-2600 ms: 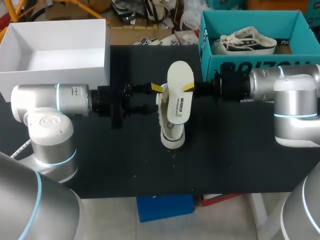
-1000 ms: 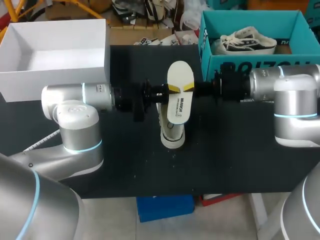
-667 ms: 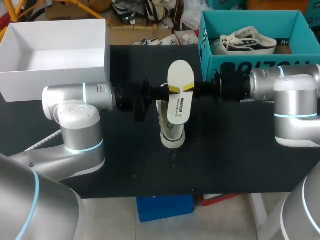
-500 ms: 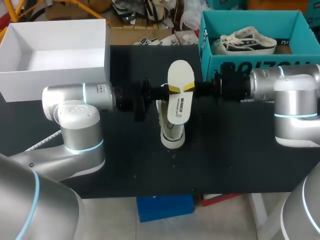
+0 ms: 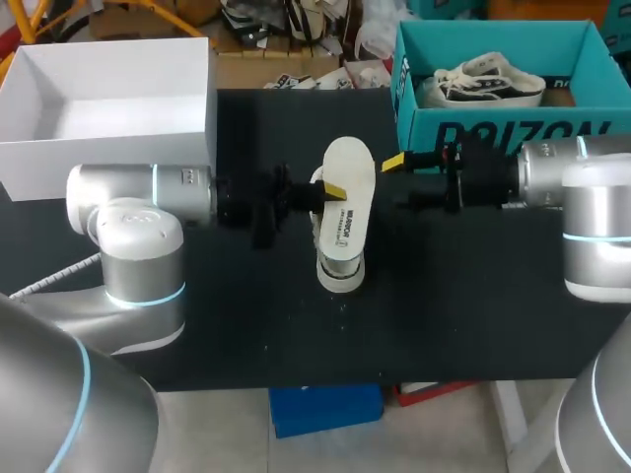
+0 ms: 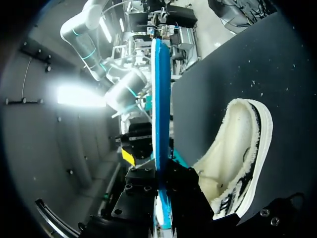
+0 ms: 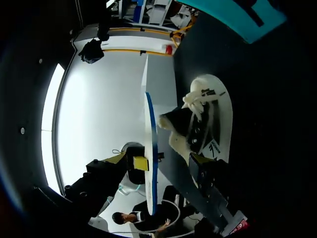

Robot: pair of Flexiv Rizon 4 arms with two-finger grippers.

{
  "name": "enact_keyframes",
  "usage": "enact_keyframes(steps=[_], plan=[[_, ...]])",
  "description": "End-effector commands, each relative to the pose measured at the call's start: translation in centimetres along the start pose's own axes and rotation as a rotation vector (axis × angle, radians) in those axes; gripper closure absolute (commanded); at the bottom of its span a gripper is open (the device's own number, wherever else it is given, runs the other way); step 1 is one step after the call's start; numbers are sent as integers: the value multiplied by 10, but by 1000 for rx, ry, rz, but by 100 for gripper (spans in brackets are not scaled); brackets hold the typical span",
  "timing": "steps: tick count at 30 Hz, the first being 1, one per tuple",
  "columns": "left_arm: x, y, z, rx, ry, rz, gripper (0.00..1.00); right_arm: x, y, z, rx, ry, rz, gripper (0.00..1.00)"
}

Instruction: Take the shoe out of the shoebox, open the shoe tongue, remove and reinsert the insole, then place the shoe into the shoebox

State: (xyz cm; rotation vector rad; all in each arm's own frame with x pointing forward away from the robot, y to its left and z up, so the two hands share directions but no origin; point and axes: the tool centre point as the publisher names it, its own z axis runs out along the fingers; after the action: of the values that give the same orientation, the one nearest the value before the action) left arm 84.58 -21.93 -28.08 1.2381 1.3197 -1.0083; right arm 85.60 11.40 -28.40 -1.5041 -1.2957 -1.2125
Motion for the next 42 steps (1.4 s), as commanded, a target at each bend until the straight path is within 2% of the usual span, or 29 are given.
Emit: enact_keyframes(steps=[1,7,12,16,31,34,38,42], plan=[[-7,-23,-34,2,93,-15,100,4,-16,-28,-83,-42,7,0],[0,-54,-53,38,171,-45,100,0,-25,-59,-171,-118,18,0],[8,-79,-67,57,190,-81,100,2,-34,-86,-244,-170,17,0],[2,-100,-77,99,190,-85,100,10,-43,-99,-263,-216,1,0],[2,-100,-77,99,190,-85,100,10,-43,-99,-263,-216,1,0],[7,-104,-76,88,229,-122,100,11,-44,-95,-261,-231,5,0],[15,-104,-76,66,292,-198,100,12,-57,-104,-312,-242,30,0],[18,-106,-75,83,323,-207,100,12,-75,-118,-357,-261,48,0]])
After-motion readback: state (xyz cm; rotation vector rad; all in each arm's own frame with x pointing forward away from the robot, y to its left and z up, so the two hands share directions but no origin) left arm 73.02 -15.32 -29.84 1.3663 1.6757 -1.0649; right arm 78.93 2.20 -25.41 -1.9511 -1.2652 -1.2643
